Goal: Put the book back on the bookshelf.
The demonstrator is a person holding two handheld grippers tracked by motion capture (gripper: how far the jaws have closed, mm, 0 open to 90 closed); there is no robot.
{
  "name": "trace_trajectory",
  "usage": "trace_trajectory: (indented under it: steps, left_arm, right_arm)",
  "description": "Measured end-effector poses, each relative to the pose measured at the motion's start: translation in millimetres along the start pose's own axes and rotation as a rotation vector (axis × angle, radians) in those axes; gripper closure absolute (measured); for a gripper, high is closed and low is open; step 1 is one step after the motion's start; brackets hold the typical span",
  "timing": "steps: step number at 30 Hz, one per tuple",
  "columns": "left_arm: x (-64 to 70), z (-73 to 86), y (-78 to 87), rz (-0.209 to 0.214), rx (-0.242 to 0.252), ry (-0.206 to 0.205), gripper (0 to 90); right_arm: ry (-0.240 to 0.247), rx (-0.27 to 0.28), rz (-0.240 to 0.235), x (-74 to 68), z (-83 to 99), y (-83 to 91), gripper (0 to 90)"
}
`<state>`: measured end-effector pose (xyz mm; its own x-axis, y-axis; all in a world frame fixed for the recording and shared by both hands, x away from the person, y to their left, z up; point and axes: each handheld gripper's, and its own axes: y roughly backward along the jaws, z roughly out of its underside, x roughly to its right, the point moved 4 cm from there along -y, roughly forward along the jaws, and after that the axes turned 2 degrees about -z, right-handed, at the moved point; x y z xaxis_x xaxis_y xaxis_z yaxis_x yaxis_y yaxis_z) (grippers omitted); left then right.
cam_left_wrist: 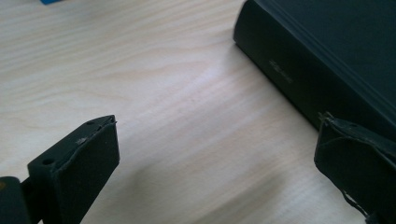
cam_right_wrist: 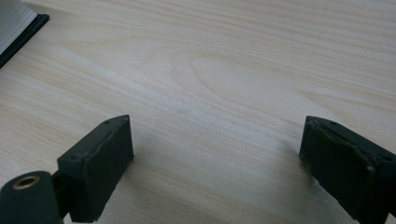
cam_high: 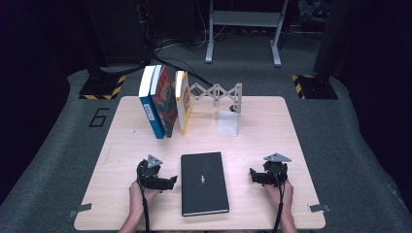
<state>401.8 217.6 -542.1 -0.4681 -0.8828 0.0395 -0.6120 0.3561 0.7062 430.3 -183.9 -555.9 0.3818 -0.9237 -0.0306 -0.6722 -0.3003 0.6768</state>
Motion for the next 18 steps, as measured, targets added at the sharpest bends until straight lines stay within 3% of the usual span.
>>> trace_trajectory:
  steps: [5,10,16,18]
  left_arm:
    - [9.9,-0.7,3.4,0.041,0.033,0.010,0.0]
    - [21.7,-3.7,6.0,0.083,0.017,-0.023,0.0]
    - [26.9,-7.4,9.4,0.127,0.031,-0.003,0.0]
    - [31.4,-8.5,10.1,0.147,0.019,-0.015,0.0]
  right_arm:
    - [0.002,0.001,-0.001,0.0,0.1,0.1,8.7]
    - [0.003,0.001,-0.001,0.0,0.1,0.1,8.8]
    - [0.003,0.001,-0.002,0.0,0.1,0.1,8.9]
    - [0.003,0.001,-0.002,-0.1,0.1,0.1,8.9]
